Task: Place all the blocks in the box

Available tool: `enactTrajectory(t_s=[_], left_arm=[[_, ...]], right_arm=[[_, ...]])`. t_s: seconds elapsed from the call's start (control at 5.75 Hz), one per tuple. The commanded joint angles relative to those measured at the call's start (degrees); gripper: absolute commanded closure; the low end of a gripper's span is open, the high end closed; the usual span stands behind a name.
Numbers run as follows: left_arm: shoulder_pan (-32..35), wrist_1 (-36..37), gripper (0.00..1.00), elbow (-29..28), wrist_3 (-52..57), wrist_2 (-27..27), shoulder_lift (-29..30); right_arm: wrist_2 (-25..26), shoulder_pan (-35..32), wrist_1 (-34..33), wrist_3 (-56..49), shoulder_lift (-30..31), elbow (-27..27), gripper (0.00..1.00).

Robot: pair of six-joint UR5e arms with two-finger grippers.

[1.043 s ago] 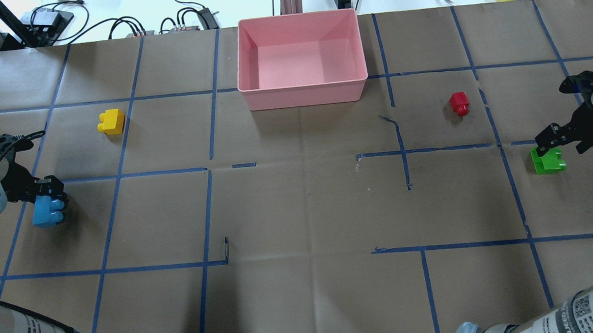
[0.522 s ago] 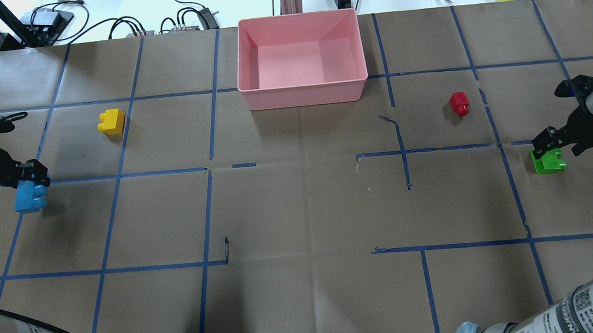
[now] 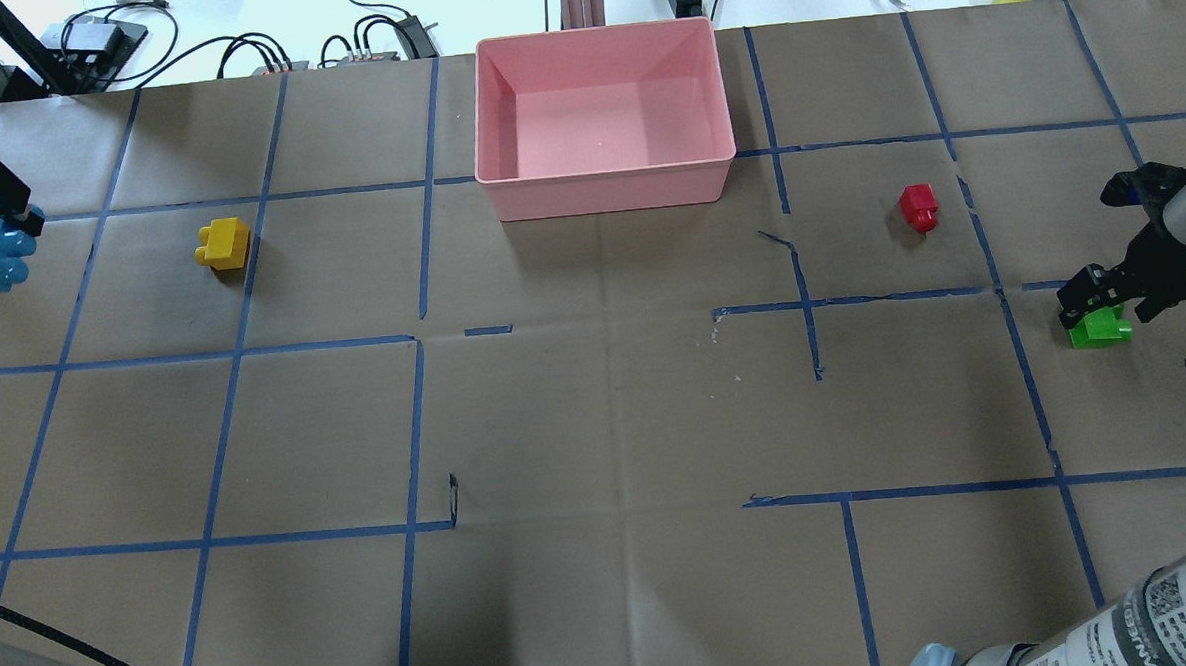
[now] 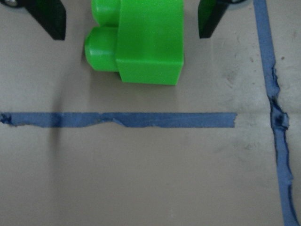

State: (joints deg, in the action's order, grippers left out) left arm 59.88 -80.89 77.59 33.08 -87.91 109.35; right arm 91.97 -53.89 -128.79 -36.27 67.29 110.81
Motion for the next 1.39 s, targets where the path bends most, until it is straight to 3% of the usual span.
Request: enactTrajectory(t_s=[0.0,0.35,0.52,0.7,0.87,1.22], left_arm=[[11.4,-2.1,0.78,-7.9,-9.0,0.5,3.8],[23.8,-2.3,0.75,-15.9,-27.0,0.5,10.1],[29.0,-1.6,0.75,-17.7,-35.1,1.2,13.0],[33.1,-0.1,0.75,-19.4,-40.4,3.9,15.8],[35.2,1.7,0.75,-21.1,-44.0,6.3,18.5],[39.6,11.1,0.76,-21.5,-47.6,5.8,25.5]], right_arm=[[-0.2,-0.1,0.3,0.0,-0.1,0.2,0.01],[-0.2,-0.1,0.2,0.1,-0.1,0.0,0.28],[-0.2,-0.1,0.1,0.1,-0.1,0.0,0.34],[-0.3,0.0,0.1,0.1,0.1,-0.1,0.45],[-0.4,-0.1,0.1,0.2,0.5,-0.1,0.65],[-1.9,-0.6,2.4,0.2,1.0,-3.0,0.87]])
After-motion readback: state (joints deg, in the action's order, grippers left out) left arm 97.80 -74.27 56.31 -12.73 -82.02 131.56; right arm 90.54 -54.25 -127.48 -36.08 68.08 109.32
